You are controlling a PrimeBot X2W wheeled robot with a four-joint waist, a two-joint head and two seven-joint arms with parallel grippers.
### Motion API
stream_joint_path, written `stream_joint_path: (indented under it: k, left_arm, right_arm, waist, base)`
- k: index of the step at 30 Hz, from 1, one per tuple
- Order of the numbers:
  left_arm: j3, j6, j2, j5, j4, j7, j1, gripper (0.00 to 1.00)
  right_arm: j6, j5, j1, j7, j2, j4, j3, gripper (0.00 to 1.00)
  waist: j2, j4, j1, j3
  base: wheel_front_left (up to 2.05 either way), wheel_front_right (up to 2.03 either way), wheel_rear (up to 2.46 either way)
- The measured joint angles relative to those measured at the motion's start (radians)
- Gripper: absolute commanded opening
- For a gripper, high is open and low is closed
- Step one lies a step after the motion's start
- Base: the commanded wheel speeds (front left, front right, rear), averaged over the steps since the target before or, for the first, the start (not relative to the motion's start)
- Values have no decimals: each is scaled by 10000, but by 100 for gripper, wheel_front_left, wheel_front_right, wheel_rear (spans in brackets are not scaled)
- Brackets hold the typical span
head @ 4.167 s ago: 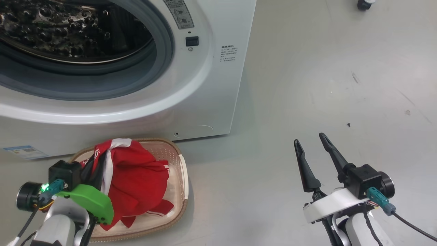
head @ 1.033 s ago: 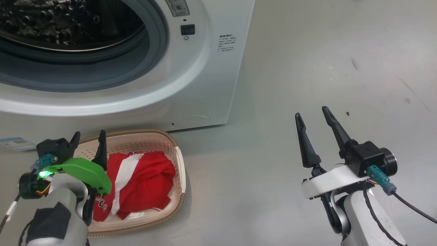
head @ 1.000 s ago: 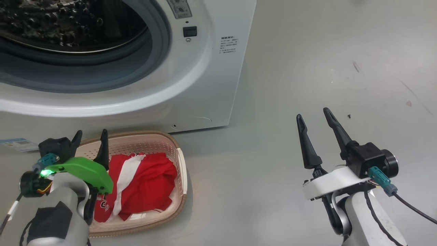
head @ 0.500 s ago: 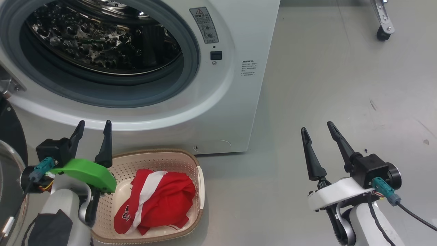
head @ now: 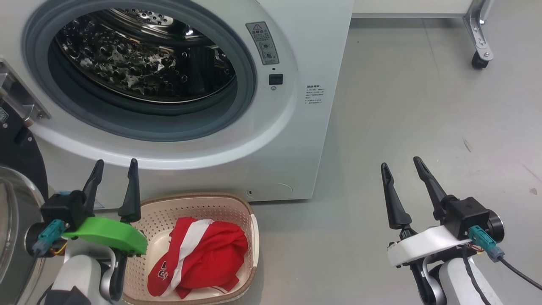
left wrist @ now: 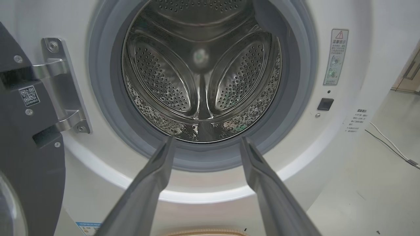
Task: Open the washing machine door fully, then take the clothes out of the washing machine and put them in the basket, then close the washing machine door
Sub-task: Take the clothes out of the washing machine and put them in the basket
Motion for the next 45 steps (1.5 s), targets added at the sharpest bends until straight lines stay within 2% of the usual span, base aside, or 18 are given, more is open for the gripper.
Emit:
stream_joint_path:
  k: [15, 45]
  left_arm:
    - [-144, 0, -90, 102, -1269, 0, 1006, 100]
    - [-67, -27, -128, 90, -1923, -2, 1839, 100]
  right_arm:
    - [92, -2, 221, 0, 33, -8, -35, 100]
    - [257, -36, 395, 0, 40, 8, -140, 100]
  waist:
    - [0, -48, 0, -151]
    - [0, -143, 0, -454]
  base:
    - [0, 0, 0]
    - [0, 0, 0]
